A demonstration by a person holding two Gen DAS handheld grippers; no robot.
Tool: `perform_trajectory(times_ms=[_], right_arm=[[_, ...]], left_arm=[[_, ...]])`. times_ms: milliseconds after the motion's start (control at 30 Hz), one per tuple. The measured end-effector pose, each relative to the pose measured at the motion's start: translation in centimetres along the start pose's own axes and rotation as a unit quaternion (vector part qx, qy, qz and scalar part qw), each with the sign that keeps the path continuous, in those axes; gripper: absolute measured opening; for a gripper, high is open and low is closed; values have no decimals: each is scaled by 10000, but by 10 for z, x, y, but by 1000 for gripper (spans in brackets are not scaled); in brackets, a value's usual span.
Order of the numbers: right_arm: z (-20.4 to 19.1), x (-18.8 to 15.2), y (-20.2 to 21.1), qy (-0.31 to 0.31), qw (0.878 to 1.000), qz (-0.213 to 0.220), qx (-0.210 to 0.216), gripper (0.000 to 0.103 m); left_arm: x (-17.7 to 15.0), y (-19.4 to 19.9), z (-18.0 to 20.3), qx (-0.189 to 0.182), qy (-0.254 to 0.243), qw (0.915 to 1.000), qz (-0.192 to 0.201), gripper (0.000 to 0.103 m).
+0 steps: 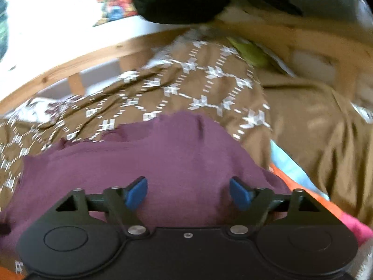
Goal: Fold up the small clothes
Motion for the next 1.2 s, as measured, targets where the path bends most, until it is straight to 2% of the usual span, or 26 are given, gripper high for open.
perform_trajectory(times_ms=[133, 267, 433, 500, 600, 633, 667, 700, 767, 800, 1000, 1100, 1200], right_arm=[[-19, -5, -10, 379, 9990, -133, 212, 89], [-22, -7, -20, 410, 9986, -239, 230, 90], [-25, -5, -22, 560, 9981, -122, 223, 90], [-20, -4, -24, 436, 9988, -121, 170, 89], [-3, -2, -27, 47, 9999, -145, -2, 79], [0, -2, -28, -36, 9999, -149, -36, 70], [3, -1, -29, -96, 9998, -152, -62, 56], [5, 0, -30, -76, 9998, -157, -111, 48], [8, 1, -31, 41, 9996, -174, -234, 8], [12, 1, -31, 39, 9993, -176, -313, 3], [29, 7, -16, -185, 9978, 129, -618, 2], [29, 4, -18, -118, 9979, 39, -641, 2], [34, 3, -17, -308, 9971, 10, -698, 2]], left_arm=[[2, -8, 2, 0, -8, 9999, -109, 103], [4, -12, 9, 102, -197, 9997, -47, 103], [6, -14, 15, 183, -386, 9991, 29, 103], [6, -14, 15, 180, -382, 9991, 23, 103], [6, -14, 13, 135, -338, 9993, 4, 103], [6, -14, 13, 133, -340, 9993, 1, 103], [6, -14, 13, 138, -347, 9993, 3, 103], [6, -14, 13, 143, -356, 9993, 6, 103], [6, -14, 13, 143, -371, 9992, 10, 103], [6, -13, 13, 138, -373, 9992, 8, 103], [5, -12, 11, 77, -328, 9994, -8, 103], [5, -12, 10, 76, -330, 9994, -8, 103], [5, -12, 10, 60, -303, 9995, -15, 103]])
Point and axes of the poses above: each gripper's, at about its wrist camera, not at the fingertips, and y roughly against the way its jaws point, z to its right, x to its top, the point moved 7 cm from there along -y, roughly the way its jaws point, and after that the axes turned 14 degrees about x, right-handed, at the moved point
